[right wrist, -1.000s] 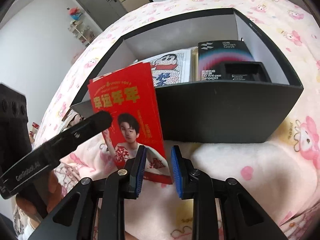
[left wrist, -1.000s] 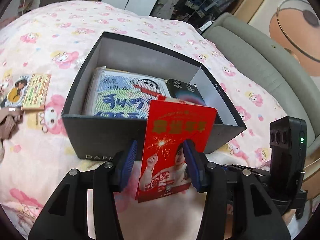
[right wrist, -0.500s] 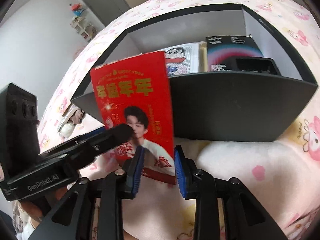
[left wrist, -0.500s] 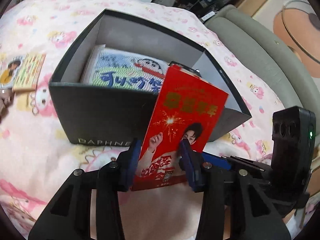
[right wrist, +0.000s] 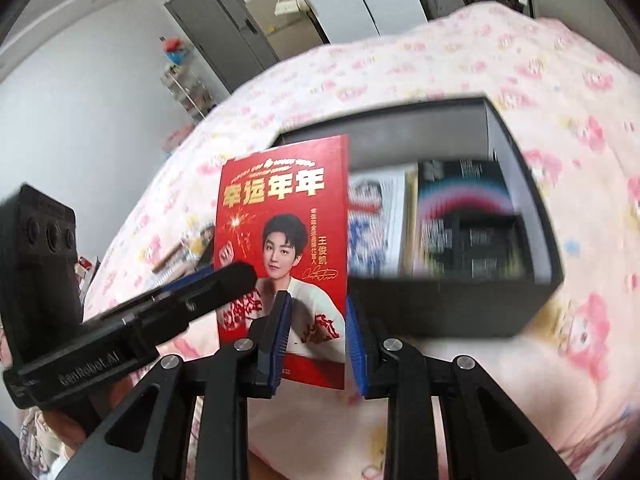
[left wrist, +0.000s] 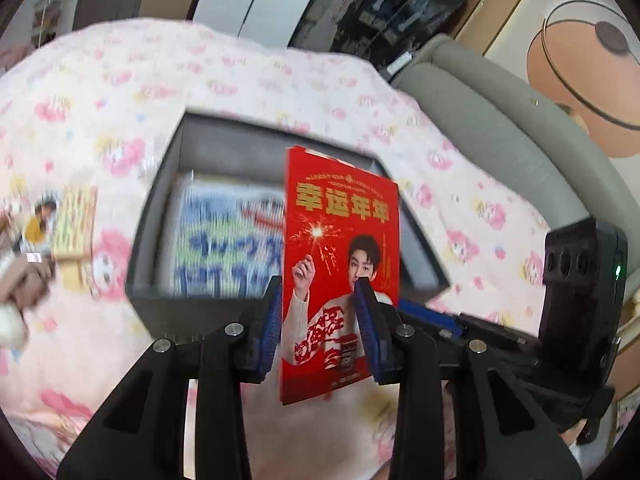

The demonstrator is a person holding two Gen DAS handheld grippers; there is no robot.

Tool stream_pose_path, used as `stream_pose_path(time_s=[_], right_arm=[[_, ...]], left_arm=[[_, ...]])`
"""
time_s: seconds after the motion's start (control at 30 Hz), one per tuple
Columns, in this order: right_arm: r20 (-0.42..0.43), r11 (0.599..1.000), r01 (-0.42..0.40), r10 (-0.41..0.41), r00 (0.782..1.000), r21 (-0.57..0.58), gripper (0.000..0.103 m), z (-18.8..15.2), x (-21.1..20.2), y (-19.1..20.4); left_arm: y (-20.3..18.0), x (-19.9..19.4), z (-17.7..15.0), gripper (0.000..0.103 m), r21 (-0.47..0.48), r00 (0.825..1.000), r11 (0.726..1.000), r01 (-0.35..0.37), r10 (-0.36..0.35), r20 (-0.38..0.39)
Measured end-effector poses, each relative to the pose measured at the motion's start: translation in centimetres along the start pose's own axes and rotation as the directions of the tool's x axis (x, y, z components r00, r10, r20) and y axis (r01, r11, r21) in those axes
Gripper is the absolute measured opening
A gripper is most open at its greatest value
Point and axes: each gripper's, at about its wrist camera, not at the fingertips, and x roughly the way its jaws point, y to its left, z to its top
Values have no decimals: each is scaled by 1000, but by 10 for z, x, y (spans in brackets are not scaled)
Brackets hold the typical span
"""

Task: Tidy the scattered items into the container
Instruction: 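Carry the red card with the left gripper over the black box, then lower the red card into the box in front of the bead kit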

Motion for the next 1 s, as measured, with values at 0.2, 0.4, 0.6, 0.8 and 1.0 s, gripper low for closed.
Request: stream_pose_path(time_s=[0.2,0.4,0.6,0.8,1.0], right_arm=[[30,998,4,-2,1000,-62,24,55,-4,8],[-8,993,-3,2,1000,-116,24,96,21,1],[-94,998,-8,2,996,-66,24,93,56,-27],[-245,999,3,8,969,45,23,82,83,-61],[-363,998,26,-3,932,58,23,70,110,-62]], left_arm=[[0,3,55,35,-13,999,1000,-19,20,39],[13,32,89,36,-60,998,997,-54,55,17],[31,86,87,36,-102,989,990,-103,90,-118],[32,124,69,35,-100,958,981,-164,134,-253],[40,142,60,37,-60,910,967,-249,212,-357]])
